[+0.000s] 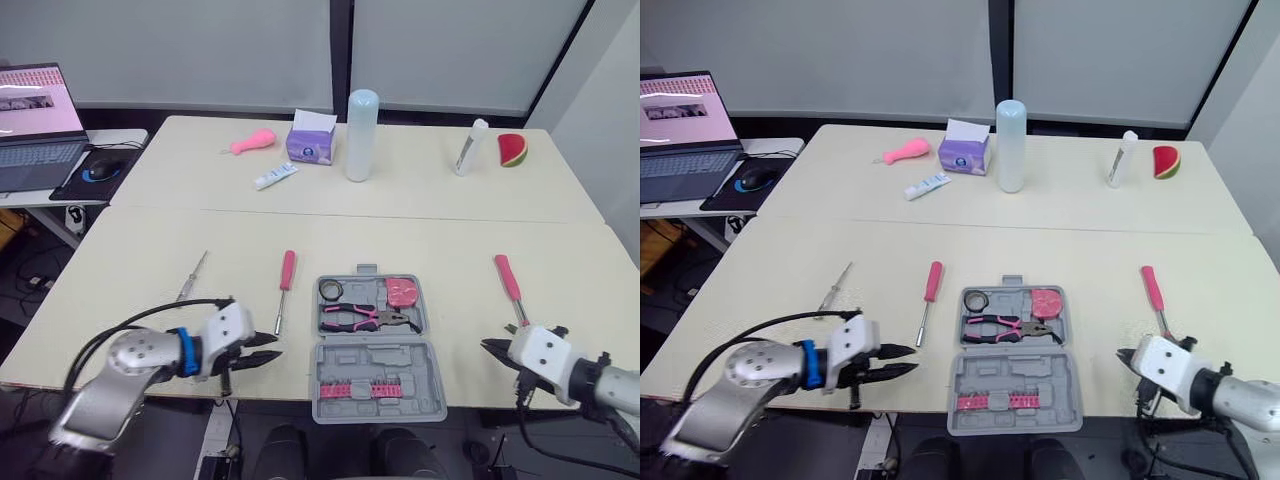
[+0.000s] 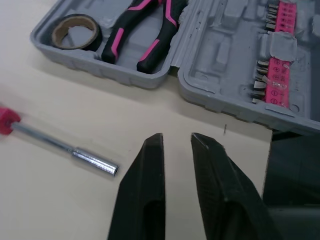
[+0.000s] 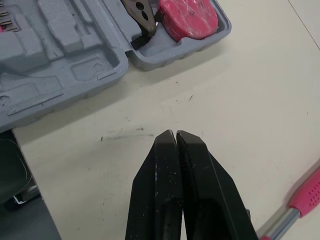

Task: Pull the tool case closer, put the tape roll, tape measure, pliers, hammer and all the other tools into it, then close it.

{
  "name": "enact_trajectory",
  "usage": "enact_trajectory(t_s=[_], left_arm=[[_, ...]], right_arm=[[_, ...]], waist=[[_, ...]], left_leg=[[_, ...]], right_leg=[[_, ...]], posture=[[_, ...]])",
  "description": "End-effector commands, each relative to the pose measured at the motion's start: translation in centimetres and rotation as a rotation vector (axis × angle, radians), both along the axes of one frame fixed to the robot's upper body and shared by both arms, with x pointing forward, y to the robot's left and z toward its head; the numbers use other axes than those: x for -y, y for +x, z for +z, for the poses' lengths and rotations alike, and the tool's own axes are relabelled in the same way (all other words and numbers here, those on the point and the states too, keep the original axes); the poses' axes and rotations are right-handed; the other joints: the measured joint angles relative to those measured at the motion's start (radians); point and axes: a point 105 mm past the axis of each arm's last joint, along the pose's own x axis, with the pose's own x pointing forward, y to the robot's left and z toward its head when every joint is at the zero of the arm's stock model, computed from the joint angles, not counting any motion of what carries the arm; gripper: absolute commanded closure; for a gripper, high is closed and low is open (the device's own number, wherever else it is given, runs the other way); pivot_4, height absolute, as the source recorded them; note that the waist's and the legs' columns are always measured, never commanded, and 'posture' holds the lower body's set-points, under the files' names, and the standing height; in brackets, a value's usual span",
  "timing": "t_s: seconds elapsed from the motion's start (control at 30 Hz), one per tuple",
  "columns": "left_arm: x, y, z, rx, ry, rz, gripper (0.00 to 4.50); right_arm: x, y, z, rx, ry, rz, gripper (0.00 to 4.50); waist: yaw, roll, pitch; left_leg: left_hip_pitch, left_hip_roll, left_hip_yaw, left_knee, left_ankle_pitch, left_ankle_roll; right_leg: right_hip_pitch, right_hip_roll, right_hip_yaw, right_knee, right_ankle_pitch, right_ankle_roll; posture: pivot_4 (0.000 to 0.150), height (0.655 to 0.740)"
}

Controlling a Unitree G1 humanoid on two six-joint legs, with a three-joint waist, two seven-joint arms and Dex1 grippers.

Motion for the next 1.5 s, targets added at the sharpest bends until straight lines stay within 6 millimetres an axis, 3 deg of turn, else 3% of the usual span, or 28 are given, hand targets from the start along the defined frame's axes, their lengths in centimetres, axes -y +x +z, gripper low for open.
enact_trajectory(t_s=[0.03, 0.37, 0.73, 1.1, 1.5], left_arm=[[0.3, 0.8, -0.8, 0.020, 0.056, 0.004, 4.46], [2.8, 2.5, -2.5, 0.038, 0.086, -0.023, 4.46], [5.2, 3.5, -3.3, 0.049, 0.080, -0.076, 4.46], [7.2, 4.5, -2.9, 0.064, 0.053, -0.123, 4.46], [8.2, 6.1, -2.5, 0.098, 0.050, -0.119, 4.46]], right_arm=[[-0.6, 0.6, -0.7, 0.002, -0.036, 0.007, 4.50], [-2.5, 3.5, -2.8, -0.071, -0.067, -0.005, 4.50], [-5.5, 3.2, -3.4, -0.148, -0.005, 0.095, 4.50], [-6.1, 3.4, -3.2, -0.141, 0.025, 0.105, 4.50], [-6.0, 6.1, -2.3, -0.051, 0.034, 0.031, 4.50]], waist=[[-0.003, 0.000, 0.000], [0.001, 0.000, 0.000], [0.007, 0.001, -0.001], [0.021, 0.002, -0.001], [0.022, 0.002, -0.001]], left_leg=[[0.000, 0.000, 0.000, 0.000, 0.000, 0.000], [-0.001, 0.000, -0.001, 0.001, 0.000, 0.000], [-0.003, -0.001, -0.001, 0.001, 0.000, 0.000], [-0.002, -0.001, -0.001, 0.002, 0.000, 0.000], [-0.002, -0.001, -0.001, 0.002, 0.000, 0.000]], right_leg=[[0.000, 0.000, 0.000, 0.000, 0.000, 0.000], [-0.001, 0.000, 0.000, 0.000, 0.000, 0.000], [-0.001, -0.002, -0.001, 0.000, 0.000, 0.000], [-0.001, -0.002, -0.001, 0.000, 0.000, 0.000], [-0.001, -0.002, -0.001, 0.001, 0.000, 0.000]], posture=[[0.150, 0.7002], [0.150, 0.7002], [0.150, 0.7002], [0.150, 0.7002], [0.150, 0.7002]])
